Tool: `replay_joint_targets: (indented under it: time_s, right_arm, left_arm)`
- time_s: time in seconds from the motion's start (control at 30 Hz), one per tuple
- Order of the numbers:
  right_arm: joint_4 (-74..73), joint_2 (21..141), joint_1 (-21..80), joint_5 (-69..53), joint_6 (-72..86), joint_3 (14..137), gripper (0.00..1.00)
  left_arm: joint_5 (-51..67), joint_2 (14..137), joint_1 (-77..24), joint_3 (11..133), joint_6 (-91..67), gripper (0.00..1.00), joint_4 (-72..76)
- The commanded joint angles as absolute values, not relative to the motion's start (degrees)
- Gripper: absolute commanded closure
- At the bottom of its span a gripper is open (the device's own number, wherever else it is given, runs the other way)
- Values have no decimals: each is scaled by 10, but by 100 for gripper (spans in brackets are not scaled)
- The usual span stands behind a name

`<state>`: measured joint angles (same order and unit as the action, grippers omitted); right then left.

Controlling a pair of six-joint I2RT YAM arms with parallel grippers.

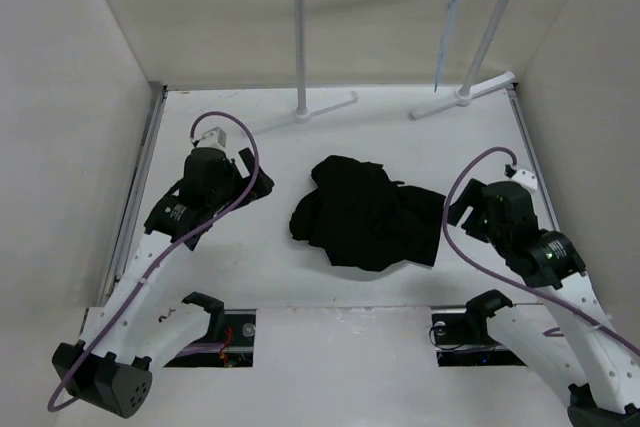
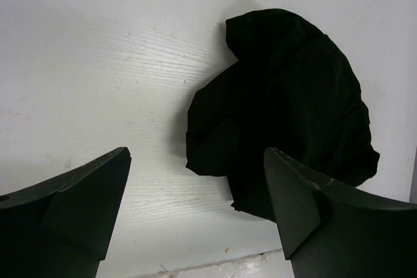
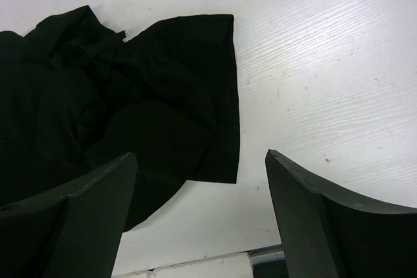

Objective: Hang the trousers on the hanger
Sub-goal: Flatten out the trousers at the center of the board.

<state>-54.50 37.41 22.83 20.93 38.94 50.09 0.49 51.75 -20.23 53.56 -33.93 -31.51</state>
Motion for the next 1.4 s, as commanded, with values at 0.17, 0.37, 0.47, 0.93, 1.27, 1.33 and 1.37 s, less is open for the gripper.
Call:
replay_joint_targets:
  time_s: [0.17,0.37,0.47,0.93,1.27,1.33,1.37]
  right_arm:
    - [-520,348,219,188,387,510,46]
    - [-523,359,219,162,401,500,95]
    - [-504,380,218,143,423,476,94]
    - [-345,460,258,87,481,343,39]
    - [-178,640,232,50,429,366,82]
    - [-189,607,245,77,429,390,91]
    - [-209,588,255,90,427,409,93]
  left_arm:
    - [24,504,-211,507,-345,27,-266]
    - [18,542,-260,495,-343,80,-257]
    - [6,565,-303,469,-352,69,-236]
    - [19,735,-377,425,-403,34,-88]
    - [29,790,-365,429,-440,85,-21]
    - [22,757,-358,433,-450,89,-25]
    - [19,735,-349,439,-454,90,-29]
